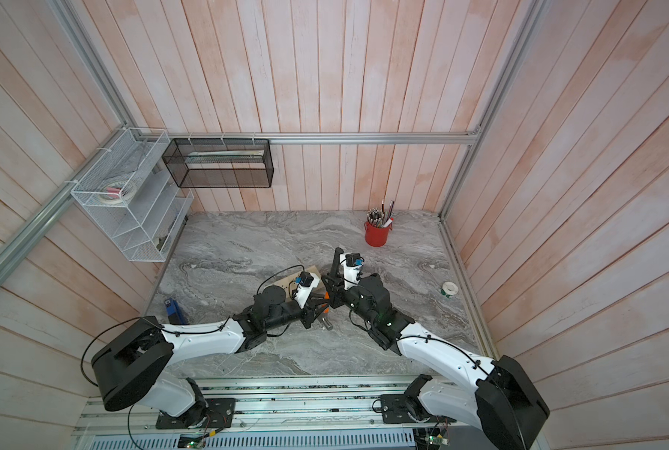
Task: Use a claw hammer to pull out a nail
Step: Pick up the hammer at the center of the board.
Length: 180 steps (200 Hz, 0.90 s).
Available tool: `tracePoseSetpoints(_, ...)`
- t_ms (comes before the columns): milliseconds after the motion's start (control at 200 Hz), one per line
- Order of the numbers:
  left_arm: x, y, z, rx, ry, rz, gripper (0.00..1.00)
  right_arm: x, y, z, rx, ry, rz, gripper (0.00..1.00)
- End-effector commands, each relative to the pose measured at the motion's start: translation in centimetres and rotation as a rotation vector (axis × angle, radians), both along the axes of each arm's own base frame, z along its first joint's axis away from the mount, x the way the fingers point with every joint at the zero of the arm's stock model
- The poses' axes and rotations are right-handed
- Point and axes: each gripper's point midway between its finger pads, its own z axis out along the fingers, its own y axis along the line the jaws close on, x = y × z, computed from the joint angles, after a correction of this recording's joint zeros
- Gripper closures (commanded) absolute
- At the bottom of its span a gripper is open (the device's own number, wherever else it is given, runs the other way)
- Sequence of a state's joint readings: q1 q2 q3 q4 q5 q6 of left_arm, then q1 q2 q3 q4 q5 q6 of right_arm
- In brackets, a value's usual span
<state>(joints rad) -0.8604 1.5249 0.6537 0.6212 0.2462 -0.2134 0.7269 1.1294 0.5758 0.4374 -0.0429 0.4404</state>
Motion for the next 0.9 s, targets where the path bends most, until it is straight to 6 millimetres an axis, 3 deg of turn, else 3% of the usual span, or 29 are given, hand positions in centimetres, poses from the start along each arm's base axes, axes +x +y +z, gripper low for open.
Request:
tracePoseSetpoints(0, 0.3, 0.3, 1.2, -0.046, -0.013, 0.019, 1.00, 0.5, -0.2, 3.7, 0.044, -0.081, -0.027, 0.88)
tracePoseSetpoints(165, 0.5, 0.2, 1.3, -0.048, -0.004, 0.028, 1.00, 0.5, -0.2, 3.4, 0.034, -0.075, -0.028, 0.87)
tracePoseSetpoints(250, 0.5, 0.2, 1.4, -0.053, 0.003, 0.029, 1.00, 0.4, 0.1, 3.2, 0.022, -0.091, -0.007, 1.00)
tracePoseSetpoints(360, -0.1, 0.6, 1.6, -0.078, 0.024, 0.001, 0.52, 0.0, -0.2, 3.5, 0.020, -0.142, 0.045, 1.00)
tracePoseSetpoints(410, -0.8, 1.1, 2.1, -0.115, 0.032, -0.046, 0.41, -0.4, -0.4, 4.1, 0.047, -0.172, 0.099, 1.00)
tracePoseSetpoints(605, -3.7, 4.6, 4.5, -0.238, -0.039, -0.217, 0.32, -2.9, -0.3, 5.8, 0.044, -0.265, 0.347, 1.00)
tracePoseSetpoints(780, -5.6, 4.2, 5.4, -0.173, -0.141, -0.352, 0.25, -6.3, 0.8, 6.4, 0.050, -0.322, 0.584, 1.00)
tracePoseSetpoints(895, -6.7, 3.5, 5.7, -0.174, -0.166, -0.456, 0.21, -7.5, 0.9, 7.1, 0.085, -0.355, 0.649, 1.00)
